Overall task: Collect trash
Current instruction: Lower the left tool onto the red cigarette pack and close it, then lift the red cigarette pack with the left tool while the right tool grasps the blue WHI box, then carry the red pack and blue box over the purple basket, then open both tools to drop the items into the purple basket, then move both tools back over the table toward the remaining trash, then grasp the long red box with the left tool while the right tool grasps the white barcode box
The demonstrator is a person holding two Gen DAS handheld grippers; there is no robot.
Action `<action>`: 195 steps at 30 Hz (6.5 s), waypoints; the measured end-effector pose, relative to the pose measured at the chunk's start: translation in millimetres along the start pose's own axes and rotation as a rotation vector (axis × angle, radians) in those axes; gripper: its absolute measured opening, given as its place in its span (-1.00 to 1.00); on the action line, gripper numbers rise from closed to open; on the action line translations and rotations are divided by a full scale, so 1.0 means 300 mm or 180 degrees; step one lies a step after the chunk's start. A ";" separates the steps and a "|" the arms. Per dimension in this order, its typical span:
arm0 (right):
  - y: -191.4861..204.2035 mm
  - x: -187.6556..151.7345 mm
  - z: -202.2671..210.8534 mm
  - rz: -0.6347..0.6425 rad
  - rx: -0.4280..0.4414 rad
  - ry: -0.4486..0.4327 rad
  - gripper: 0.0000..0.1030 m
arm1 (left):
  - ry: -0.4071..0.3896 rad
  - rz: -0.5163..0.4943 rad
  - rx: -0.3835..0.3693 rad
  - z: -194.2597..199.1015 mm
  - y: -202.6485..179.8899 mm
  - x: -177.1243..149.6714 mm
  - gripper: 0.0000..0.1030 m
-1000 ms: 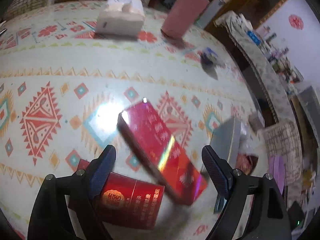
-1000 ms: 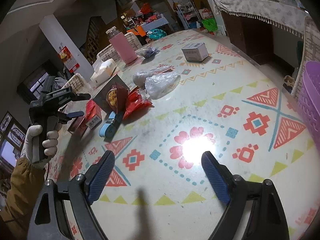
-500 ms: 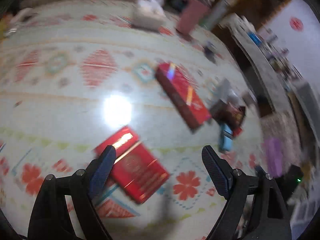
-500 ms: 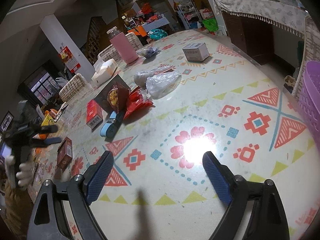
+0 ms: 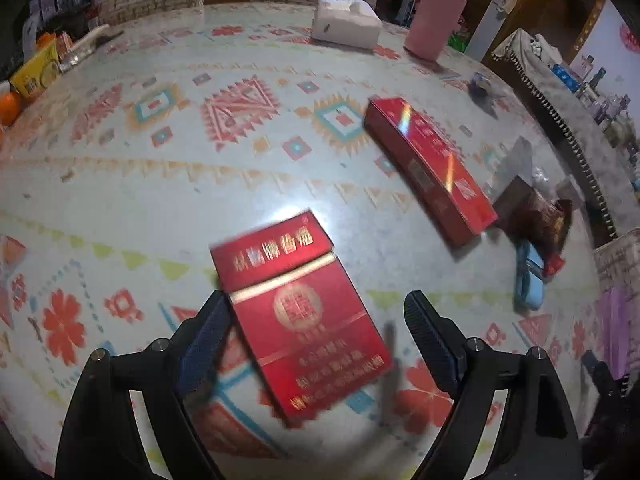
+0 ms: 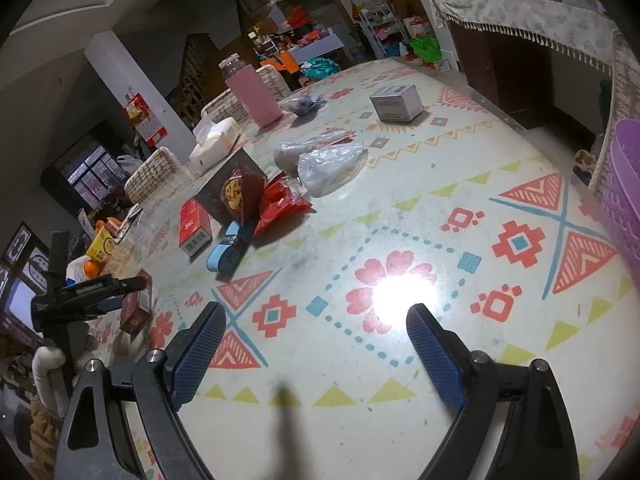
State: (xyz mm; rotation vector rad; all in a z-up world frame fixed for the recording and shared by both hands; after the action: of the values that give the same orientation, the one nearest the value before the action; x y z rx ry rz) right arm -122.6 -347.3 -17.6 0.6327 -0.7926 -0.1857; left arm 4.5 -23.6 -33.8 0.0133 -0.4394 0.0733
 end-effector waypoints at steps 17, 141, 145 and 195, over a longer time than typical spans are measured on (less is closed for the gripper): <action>0.111 0.023 -0.122 0.0484 -0.0289 0.0375 0.84 | -0.0343 0.0063 -0.0377 0.058 -0.063 0.044 0.09; -0.207 0.078 0.380 -0.0280 -0.0149 -0.0650 0.61 | -0.0748 -0.1272 -0.0802 0.386 -0.789 -0.228 0.61; -0.104 0.095 0.194 -0.0161 0.0020 -0.0402 0.61 | -0.0783 -0.0835 -0.0457 0.332 -0.547 -0.124 0.61; -0.027 0.135 -0.115 -0.0018 0.0104 -0.0006 0.63 | -0.0420 -0.0243 -0.0164 -0.057 -0.299 0.147 -0.20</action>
State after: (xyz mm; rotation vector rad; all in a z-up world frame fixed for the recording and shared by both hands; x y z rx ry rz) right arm -69.1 -353.5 -16.0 0.6657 -0.7970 -0.1788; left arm 58.3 -109.5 -30.2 -0.0159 -0.5721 -0.0141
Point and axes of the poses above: each gripper's, at about its wrist camera, not at the fingertips, and z roughly against the way its jaws point, y to its left, x to its top, the point moved 6 cm from there along -z, roughly the way its jaws point, and after that the axes turned 12 degrees about x, right-handed, at the moved point
